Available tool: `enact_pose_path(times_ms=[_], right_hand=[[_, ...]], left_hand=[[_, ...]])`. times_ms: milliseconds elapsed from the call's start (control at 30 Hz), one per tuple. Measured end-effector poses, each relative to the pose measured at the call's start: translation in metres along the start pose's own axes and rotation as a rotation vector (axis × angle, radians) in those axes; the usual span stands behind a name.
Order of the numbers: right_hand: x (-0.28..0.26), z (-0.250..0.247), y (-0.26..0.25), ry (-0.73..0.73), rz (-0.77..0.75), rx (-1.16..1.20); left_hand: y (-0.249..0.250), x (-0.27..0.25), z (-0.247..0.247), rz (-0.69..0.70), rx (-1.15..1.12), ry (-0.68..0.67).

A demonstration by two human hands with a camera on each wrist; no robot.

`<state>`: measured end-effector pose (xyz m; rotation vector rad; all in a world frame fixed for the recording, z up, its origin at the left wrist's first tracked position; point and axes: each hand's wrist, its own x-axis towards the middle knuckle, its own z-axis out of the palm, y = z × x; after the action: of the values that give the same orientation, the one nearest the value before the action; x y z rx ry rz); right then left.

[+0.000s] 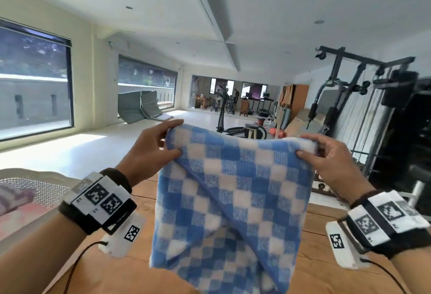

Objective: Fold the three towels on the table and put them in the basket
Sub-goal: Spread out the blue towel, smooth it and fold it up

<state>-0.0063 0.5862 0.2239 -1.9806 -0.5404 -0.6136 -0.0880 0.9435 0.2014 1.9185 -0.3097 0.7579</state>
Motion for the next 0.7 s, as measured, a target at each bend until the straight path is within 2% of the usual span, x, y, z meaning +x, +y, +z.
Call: enact_pose_path(times_ms=[67, 200, 267, 333, 400, 500, 567, 633, 700], right_hand=[[0.002, -0.004, 0.002, 0.024, -0.017, -0.059], [0.027, -0.007, 0.027, 0.016, 0.015, -0.302], [0.044, 0.001, 0.047, -0.011, 0.096, -0.361], [0.058, 0.012, 0.066, -0.021, 0.238, -0.257], [0.070, 0.022, 0.087, 0.056, 0.297, -0.147], [0.085, 0.026, 0.104, 0.231, 0.226, -0.107], [0.088, 0.023, 0.102, 0.294, 0.166, -0.096], [0.080, 0.020, 0.099, 0.331, 0.132, -0.074], [0.060, 0.023, 0.102, 0.361, 0.185, -0.008]], left_hand=[[-0.006, 0.017, 0.001, 0.054, 0.135, -0.079], [-0.026, 0.057, 0.018, 0.111, 0.446, -0.129], [-0.042, 0.078, 0.038, 0.091, 0.608, -0.181], [-0.056, 0.095, 0.061, 0.025, 0.735, -0.206], [-0.065, 0.107, 0.082, 0.011, 0.782, -0.139], [-0.067, 0.123, 0.099, 0.083, 0.756, 0.016], [-0.065, 0.127, 0.101, 0.129, 0.717, 0.095], [-0.064, 0.118, 0.101, 0.155, 0.674, 0.132], [-0.068, 0.095, 0.102, 0.141, 0.639, 0.121]])
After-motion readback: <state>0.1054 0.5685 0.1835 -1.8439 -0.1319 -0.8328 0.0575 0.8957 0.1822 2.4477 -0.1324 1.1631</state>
